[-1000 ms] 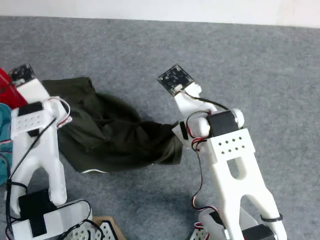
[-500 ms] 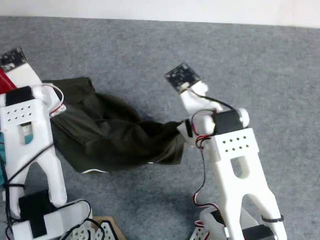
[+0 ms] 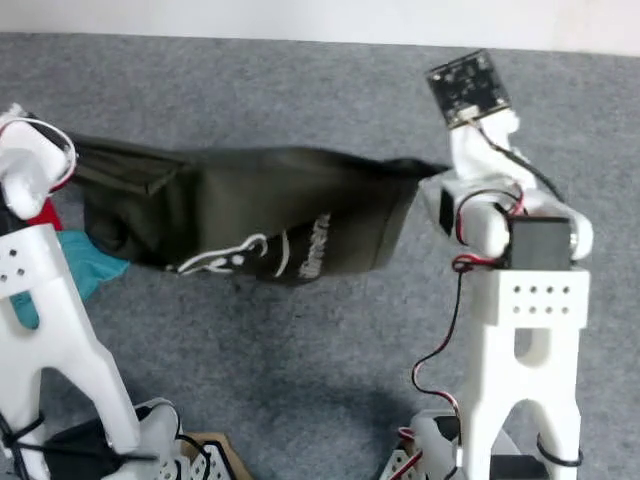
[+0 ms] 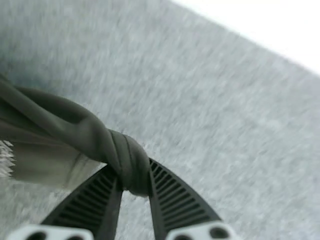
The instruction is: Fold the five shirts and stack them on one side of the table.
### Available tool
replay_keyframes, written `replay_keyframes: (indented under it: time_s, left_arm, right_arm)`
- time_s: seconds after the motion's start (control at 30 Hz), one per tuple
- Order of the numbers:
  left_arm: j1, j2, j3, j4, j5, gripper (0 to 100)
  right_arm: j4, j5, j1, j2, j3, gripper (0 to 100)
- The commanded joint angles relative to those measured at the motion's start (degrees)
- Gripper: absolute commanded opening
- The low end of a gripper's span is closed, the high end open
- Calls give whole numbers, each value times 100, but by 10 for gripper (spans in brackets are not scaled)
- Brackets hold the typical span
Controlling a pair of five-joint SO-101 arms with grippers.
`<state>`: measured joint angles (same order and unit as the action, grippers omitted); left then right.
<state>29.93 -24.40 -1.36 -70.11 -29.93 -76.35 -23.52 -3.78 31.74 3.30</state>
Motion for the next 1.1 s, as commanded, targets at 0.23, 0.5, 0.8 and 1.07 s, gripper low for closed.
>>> replay_keyframes:
  time_s: [0.23, 0.5, 0.8, 1.07]
  left_arm:
    - [163, -1420, -866, -53, -448, 10]
    - [312, -2695, -989, -35, -782, 10]
    - [892, -4110, -998, 141, -791, 10]
    - [1305, -4163, -954, 334, -1336, 10]
  right_arm:
    - [-4, -26, 119, 1648, -620, 6]
    - [-136, -35, 145, 2897, -954, 6]
    - [-743, 457, 154, 3538, -2413, 6]
    - [-1684, 457, 1015, 3046, -2756, 6]
